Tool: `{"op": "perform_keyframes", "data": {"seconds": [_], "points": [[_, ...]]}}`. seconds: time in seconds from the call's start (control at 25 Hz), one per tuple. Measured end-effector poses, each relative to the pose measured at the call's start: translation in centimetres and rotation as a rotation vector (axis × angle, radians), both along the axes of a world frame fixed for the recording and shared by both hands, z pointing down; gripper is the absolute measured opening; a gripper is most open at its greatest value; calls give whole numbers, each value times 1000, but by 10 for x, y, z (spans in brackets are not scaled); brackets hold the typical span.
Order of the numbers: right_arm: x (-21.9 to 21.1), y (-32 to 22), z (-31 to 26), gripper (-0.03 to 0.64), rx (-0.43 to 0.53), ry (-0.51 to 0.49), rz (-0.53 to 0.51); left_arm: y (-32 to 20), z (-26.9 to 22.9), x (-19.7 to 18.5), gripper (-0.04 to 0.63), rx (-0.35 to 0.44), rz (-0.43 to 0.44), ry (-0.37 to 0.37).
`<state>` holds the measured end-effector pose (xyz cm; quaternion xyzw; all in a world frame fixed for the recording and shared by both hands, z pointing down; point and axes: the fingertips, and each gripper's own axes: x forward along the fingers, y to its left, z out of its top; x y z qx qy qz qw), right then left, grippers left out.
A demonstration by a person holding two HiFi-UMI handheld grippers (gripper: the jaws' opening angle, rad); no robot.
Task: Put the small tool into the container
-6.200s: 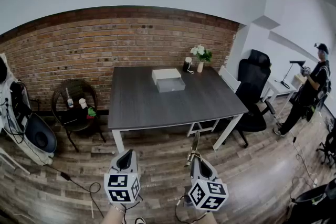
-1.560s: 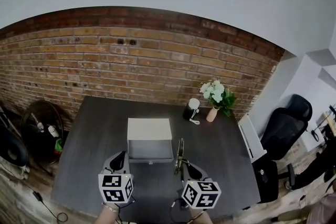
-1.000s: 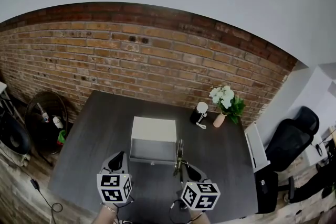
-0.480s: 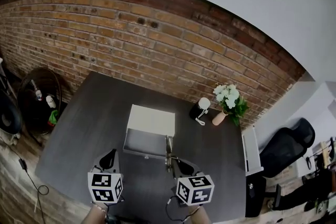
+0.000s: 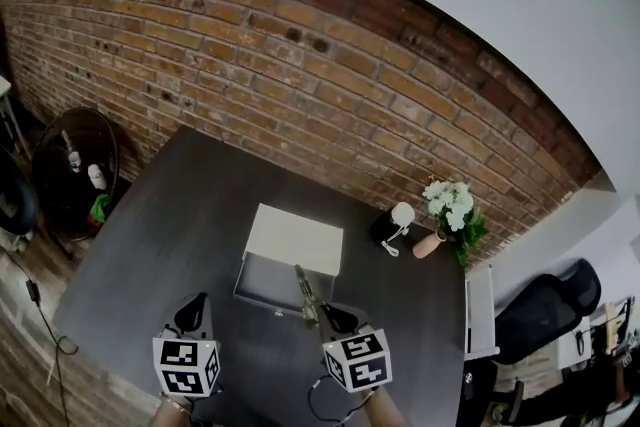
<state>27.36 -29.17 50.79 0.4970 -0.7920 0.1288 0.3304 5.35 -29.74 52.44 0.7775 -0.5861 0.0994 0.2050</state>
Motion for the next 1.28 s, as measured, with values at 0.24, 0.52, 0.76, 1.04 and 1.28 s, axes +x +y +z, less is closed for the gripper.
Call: {"op": "perform_keyframes", "data": {"seconds": [0.24,0.52,0.76,1.04,1.28], "points": [[-12,-22,18,5,-26,86,-128,-3,11,-12,-5,-26,-36,7],[-30,-36,29,5,-34,147,-256,-3,23,-26,-5,-53,-82,6],[-37,-46,36,5,-35,205,-330,-2,33,-33,-5,-69,-108,-1],[-41,-58,50,5,-37,277,-388,-3,39,-39,-5,-72,-139,5],[-42,-65,61,5,-26,339,-419,-2,44,-46,-5,-80,-160,-9]]}}
